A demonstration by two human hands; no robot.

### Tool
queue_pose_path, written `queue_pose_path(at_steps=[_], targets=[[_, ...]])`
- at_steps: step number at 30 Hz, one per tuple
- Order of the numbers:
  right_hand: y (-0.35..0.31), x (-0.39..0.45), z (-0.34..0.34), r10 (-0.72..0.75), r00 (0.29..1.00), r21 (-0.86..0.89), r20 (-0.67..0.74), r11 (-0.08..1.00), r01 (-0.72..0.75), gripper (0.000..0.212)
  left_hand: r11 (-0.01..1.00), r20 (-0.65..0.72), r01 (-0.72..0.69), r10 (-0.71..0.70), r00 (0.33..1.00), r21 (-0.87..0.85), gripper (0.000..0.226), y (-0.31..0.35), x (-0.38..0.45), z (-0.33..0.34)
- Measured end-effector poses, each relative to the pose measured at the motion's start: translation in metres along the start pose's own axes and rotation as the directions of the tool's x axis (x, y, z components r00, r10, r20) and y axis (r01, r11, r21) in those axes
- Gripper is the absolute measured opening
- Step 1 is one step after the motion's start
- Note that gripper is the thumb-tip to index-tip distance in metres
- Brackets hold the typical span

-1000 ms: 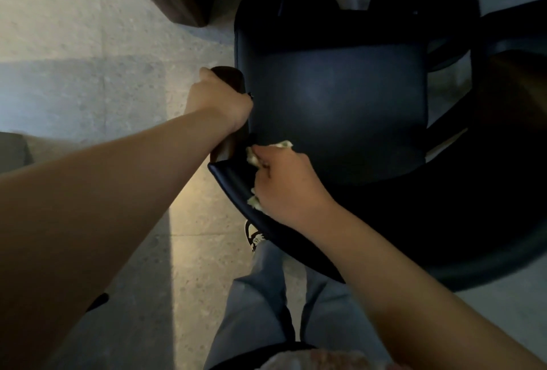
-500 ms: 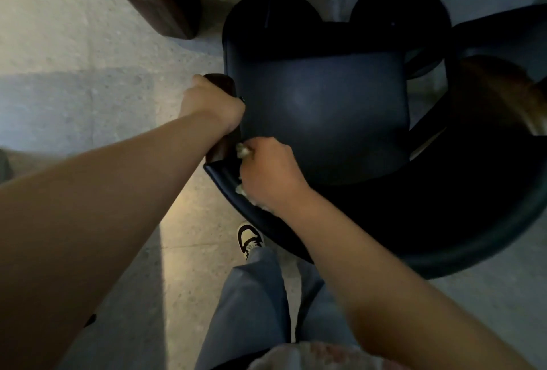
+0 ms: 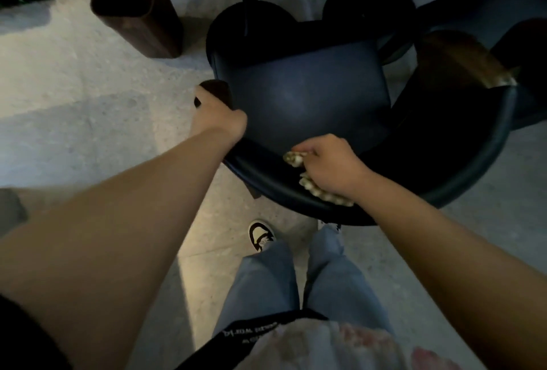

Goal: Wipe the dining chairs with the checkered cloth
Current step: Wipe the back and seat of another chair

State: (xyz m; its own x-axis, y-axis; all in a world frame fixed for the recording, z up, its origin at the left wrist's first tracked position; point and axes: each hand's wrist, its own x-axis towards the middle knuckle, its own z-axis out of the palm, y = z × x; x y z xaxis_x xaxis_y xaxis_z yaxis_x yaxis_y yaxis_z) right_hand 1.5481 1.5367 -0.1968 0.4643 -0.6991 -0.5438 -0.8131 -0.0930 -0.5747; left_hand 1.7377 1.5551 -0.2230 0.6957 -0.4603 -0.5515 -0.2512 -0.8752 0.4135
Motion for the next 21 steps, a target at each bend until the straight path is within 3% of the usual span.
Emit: queue_pose_path(at_steps=[2, 6, 10, 15, 21], targets=[[-0.018, 0.007, 0.012, -0.02, 0.999, 0.047, -0.04, 0.999, 0.022, 0.038, 0.995, 0.005, 0.039, -0.038, 0.999, -0.096, 0.08, -0.005, -0.02, 0.001], [-0.04, 0.01, 0.031, -0.077, 0.995, 0.002, 0.063, 0.997, 0.077, 0.035, 0.943, -0.067, 0.188, -0.214, 0.975, -0.274, 0.053, -0.008, -0.051, 0.011], [-0.029, 0.004, 0.019, -0.141, 0.98, -0.082, 0.14, 0.985, 0.154, 0.037, 0.86, -0.128, 0.263, -0.349, 0.928, -0.438, 0.057, 0.0, -0.073, 0.023], [0.006, -0.017, -0.004, -0.108, 0.974, -0.141, 0.196, 0.98, 0.138, 0.048, 0.941, -0.264, 0.184, -0.262, 0.928, -0.285, 0.04, -0.001, -0.082, 0.032], [0.046, -0.024, -0.044, -0.134, 0.922, -0.366, 0.363, 0.89, 0.273, 0.054, 0.961, -0.305, 0.217, -0.262, 0.916, -0.174, 0.033, 0.002, -0.08, 0.033]])
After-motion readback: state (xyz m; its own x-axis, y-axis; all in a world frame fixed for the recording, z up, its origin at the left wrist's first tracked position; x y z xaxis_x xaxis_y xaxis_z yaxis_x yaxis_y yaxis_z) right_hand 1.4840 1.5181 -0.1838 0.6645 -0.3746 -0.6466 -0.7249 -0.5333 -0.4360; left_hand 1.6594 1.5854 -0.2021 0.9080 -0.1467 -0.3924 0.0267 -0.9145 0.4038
